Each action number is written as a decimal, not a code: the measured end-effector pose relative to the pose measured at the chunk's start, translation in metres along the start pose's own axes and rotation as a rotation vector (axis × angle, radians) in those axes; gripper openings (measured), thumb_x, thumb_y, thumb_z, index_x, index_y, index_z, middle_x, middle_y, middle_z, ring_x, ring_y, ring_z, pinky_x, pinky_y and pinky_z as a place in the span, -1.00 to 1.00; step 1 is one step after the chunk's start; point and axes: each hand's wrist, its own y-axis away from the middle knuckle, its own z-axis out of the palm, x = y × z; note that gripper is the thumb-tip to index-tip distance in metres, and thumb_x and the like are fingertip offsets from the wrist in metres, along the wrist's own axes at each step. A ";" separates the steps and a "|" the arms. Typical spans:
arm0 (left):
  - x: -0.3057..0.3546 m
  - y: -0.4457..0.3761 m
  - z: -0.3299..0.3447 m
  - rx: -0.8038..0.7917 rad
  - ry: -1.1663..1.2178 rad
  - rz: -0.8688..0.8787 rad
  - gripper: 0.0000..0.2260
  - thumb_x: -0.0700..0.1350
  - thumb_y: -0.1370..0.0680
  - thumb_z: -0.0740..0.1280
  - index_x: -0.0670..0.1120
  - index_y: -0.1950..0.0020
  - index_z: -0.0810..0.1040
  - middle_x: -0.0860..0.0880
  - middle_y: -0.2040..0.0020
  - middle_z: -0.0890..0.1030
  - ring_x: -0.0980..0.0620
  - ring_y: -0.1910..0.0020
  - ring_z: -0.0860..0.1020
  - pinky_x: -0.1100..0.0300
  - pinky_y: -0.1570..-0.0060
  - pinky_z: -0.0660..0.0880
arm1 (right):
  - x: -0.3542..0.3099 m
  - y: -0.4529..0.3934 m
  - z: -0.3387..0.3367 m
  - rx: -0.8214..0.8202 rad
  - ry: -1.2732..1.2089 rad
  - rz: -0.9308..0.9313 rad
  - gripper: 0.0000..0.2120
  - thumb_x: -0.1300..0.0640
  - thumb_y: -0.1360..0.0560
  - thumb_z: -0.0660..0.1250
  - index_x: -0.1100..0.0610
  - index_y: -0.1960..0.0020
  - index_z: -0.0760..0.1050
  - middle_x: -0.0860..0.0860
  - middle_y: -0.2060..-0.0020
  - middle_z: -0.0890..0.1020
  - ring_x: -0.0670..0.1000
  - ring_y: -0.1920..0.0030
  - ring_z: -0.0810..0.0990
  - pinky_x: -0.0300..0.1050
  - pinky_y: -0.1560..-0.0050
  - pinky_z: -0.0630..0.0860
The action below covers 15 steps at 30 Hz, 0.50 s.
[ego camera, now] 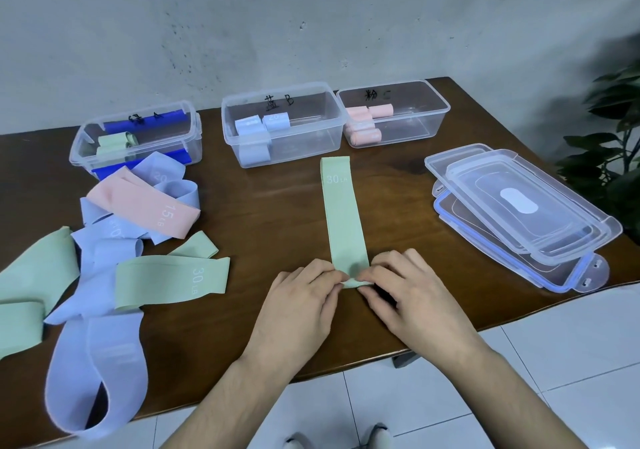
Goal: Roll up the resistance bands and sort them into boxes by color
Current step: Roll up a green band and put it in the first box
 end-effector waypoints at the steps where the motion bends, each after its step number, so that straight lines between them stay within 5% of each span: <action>1: 0.000 -0.001 0.000 -0.007 -0.003 -0.004 -0.82 -0.06 -0.64 0.26 0.06 -0.18 0.60 0.15 -0.11 0.54 0.14 0.01 0.56 0.18 -0.02 0.53 | 0.000 -0.001 0.000 0.011 0.003 -0.002 -0.85 0.07 -0.58 0.37 0.02 -0.14 0.60 -0.12 -0.05 0.53 -0.07 0.02 0.41 -0.17 0.01 0.50; 15: 0.000 -0.006 0.001 0.037 -0.022 0.014 -0.82 -0.07 -0.57 0.38 0.01 -0.17 0.63 0.10 -0.09 0.54 0.12 0.10 0.58 0.16 0.09 0.57 | 0.006 -0.011 -0.002 -0.056 0.041 -0.017 -0.74 0.04 -0.59 0.31 0.07 -0.22 0.64 -0.11 -0.06 0.54 -0.07 -0.01 0.43 -0.19 -0.06 0.53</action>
